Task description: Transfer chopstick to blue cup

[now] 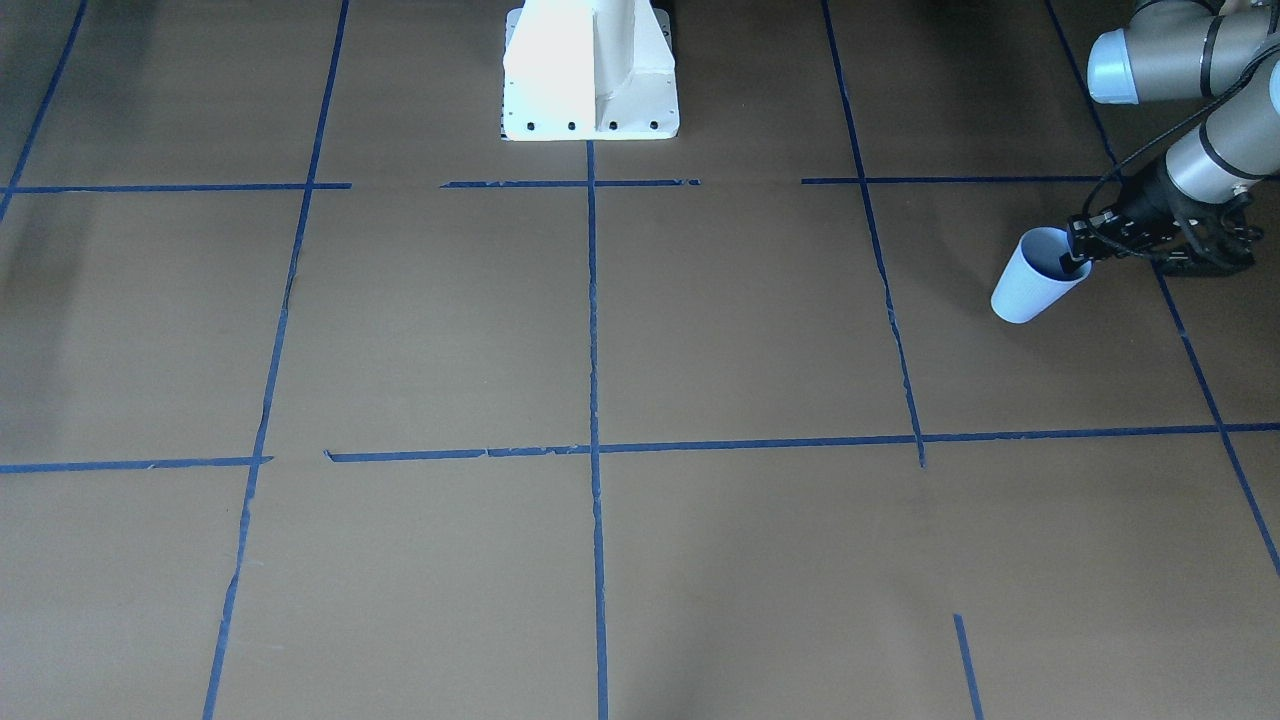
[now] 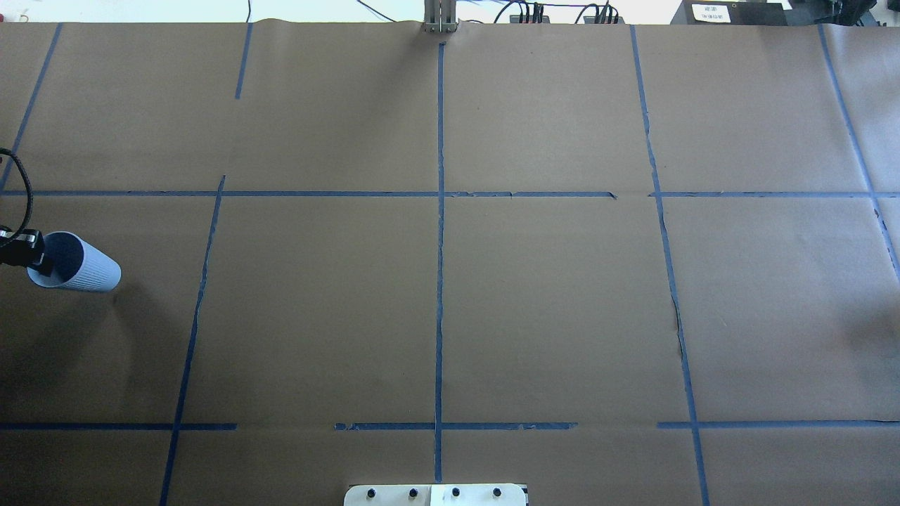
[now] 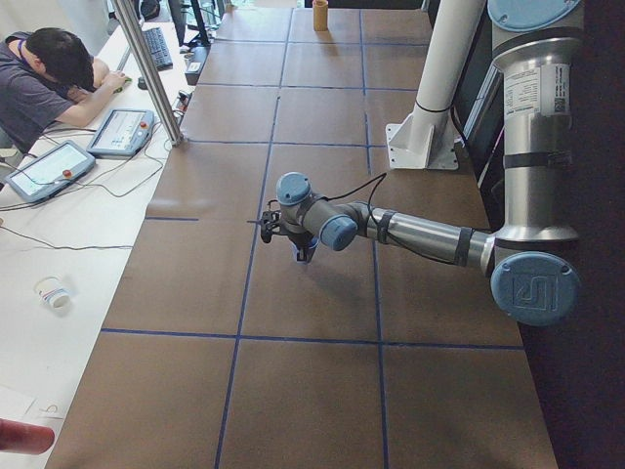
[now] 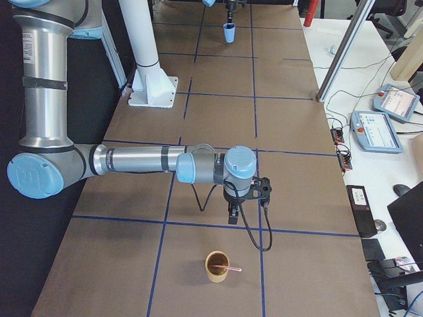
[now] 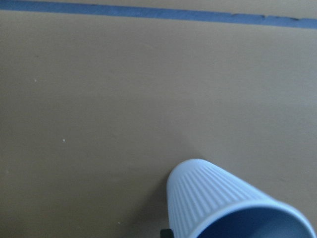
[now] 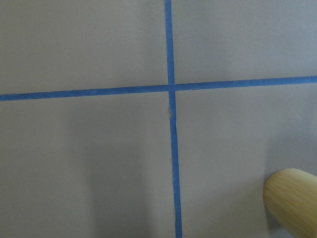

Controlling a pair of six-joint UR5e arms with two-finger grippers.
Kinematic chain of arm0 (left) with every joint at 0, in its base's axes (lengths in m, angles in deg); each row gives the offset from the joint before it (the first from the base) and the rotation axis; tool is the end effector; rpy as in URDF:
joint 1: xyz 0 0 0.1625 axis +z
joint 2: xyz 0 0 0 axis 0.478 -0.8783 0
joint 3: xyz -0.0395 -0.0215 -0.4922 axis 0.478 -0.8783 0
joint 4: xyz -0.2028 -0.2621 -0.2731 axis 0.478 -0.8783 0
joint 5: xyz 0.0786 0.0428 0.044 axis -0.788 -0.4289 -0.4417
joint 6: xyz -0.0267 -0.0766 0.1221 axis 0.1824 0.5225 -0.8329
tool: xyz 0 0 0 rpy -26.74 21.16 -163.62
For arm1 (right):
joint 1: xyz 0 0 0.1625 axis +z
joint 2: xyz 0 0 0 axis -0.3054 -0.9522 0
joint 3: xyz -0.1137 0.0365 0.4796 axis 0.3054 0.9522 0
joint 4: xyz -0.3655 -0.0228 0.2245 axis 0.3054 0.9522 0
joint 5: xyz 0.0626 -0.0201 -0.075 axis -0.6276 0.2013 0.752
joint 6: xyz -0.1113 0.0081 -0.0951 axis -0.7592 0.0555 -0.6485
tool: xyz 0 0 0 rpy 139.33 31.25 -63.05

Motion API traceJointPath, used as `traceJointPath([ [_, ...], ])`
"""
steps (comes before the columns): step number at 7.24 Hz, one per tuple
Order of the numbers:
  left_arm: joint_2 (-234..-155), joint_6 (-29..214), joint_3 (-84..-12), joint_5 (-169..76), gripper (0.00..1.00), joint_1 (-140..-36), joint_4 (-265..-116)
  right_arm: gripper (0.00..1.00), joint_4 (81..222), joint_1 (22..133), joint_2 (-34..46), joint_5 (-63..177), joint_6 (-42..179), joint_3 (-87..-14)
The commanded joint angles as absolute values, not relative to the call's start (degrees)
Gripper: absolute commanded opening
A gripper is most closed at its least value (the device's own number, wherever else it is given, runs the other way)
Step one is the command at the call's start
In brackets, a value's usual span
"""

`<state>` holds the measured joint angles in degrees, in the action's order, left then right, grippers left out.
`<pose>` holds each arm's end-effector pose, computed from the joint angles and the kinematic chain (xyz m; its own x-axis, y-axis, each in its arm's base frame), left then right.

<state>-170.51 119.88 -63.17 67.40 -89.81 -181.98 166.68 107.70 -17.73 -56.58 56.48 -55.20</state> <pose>0.2155 -0.4524 0.6129 0.6108 -0.0339 -0.7911 -0.0124 0.9985 -0.0524 0.0267 -0.4783 0.7242 0.6892 0.0537 0.7226 -0.0539 0.9983 -0.0228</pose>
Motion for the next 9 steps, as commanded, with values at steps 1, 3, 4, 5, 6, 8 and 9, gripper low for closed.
traceJointPath([
  [1,-180.34,121.52,-72.73,69.02,0.0,-90.61,-161.18,1.0,166.7,107.7,-17.49,-56.46,56.63,-55.67],
  [3,-197.04,137.88,-74.19,68.58,0.0,-84.07,-148.62,1.0,166.7,107.7,-17.66,-56.11,56.54,-55.59],
  [4,-202.07,147.97,-73.4,63.88,0.0,-75.66,-148.66,1.0,166.7,107.7,-17.67,-56.11,56.45,-55.41],
  [5,-206.9,155.47,-71.57,59.05,0.0,-69.58,-148.84,1.0,166.7,107.7,-17.67,-56.11,56.45,-55.5],
  [6,-209.91,158.68,-69.2,58.65,0.0,-67.08,-149.27,1.0,166.7,107.7,-17.67,-56.11,56.45,-55.5],
  [8,-215.62,165.34,-57.21,54.19,0.0,-63.2,-161.95,1.0,166.7,107.7,-17.75,-56.28,56.54,-55.5],
  [9,-220.18,166.61,-50.26,52.6,0.0,-62.4,-164.81,1.0,166.7,107.7,-17.75,-56.28,56.54,-55.5],
])
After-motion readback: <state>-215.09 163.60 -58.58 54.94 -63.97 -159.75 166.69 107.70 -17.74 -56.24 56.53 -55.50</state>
